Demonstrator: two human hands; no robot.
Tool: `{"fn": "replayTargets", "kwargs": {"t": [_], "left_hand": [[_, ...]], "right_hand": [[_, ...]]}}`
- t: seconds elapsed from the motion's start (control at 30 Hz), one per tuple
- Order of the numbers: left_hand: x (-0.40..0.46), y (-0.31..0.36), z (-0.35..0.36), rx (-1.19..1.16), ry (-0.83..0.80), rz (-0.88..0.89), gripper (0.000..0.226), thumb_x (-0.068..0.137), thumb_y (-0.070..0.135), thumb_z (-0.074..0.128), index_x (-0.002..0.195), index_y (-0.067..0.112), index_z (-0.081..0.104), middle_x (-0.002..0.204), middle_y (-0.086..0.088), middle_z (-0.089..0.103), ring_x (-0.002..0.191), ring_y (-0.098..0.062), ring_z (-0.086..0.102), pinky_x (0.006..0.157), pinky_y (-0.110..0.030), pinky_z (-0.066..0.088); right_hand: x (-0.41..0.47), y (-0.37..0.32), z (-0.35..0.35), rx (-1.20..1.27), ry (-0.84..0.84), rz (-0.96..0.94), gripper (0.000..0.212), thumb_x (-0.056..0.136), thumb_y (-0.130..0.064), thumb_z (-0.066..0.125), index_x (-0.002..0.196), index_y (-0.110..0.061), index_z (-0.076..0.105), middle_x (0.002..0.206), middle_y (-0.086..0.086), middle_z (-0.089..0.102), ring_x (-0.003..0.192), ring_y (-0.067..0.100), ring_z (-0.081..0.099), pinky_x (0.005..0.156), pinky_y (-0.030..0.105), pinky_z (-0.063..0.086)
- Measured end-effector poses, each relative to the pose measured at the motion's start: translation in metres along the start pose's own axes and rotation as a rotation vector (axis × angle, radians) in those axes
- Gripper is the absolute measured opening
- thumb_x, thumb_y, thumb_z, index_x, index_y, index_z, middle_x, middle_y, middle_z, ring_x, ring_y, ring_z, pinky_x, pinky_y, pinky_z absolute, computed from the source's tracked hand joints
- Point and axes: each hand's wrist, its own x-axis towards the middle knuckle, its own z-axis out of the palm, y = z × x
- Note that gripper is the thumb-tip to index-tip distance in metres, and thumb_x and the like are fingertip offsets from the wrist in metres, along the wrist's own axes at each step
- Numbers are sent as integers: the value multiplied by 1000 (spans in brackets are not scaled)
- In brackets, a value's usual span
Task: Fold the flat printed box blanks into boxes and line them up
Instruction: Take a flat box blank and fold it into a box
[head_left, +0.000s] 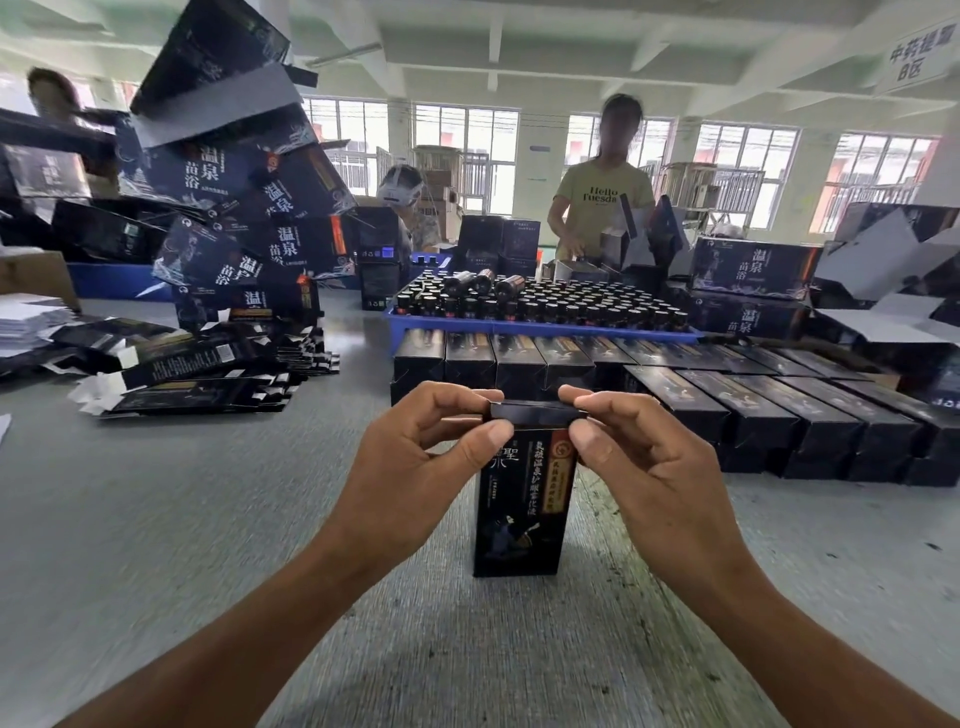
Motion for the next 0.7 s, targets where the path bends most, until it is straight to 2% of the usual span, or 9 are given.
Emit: {"fn": "replayTargets", "kwargs": {"t": [0.1,0.17,0.23,0.4,0.5,0.7], "left_hand": [[0,0,-2,6,-17,8,35,82,42,71,115,44,60,117,13,71,106,-11,70,86,-34,60],[-1,1,-3,51,-46,30,39,88,43,66,125,52,57,120,16,68,110,-10,68,86,-24,58],[-2,1,-2,105,-52,51,34,92,43,62,126,50,61,122,17,66,113,-11,66,87,-24,58],[-1,1,0,114,-21,68,23,94,30,63,112,38,74,116,15,68,112,-10,65,88,-29,58],[-2,1,-2,135,-25,104,24,90,33,63,110,33,76,117,15,69,115,-8,63,85,-24,58],[-1,-1,-2,168,-18,147,24,89,30,64,109,24,76,118,10,69,111,-10,65,76,-25,60]], "right_hand": [[0,-1,0,-4,1,1,20,92,-25,65,104,-39,71,120,-18,70,113,4,66,93,19,54],[0,-1,0,-17,4,2,21,93,-23,65,104,-39,71,120,-18,70,114,5,66,95,21,53],[0,-1,0,-33,7,1,23,95,-18,64,104,-37,72,120,-18,71,113,4,66,96,21,53],[0,-3,0,-50,9,-2,21,96,-14,63,106,-31,72,117,-20,71,112,2,66,93,18,53],[0,-3,0,-42,4,0,20,96,-15,62,107,-28,72,117,-18,71,112,4,67,93,21,55],[0,-2,-3,-175,-18,-55,15,95,-20,62,104,-24,73,119,-22,69,112,4,66,90,23,56]]}}
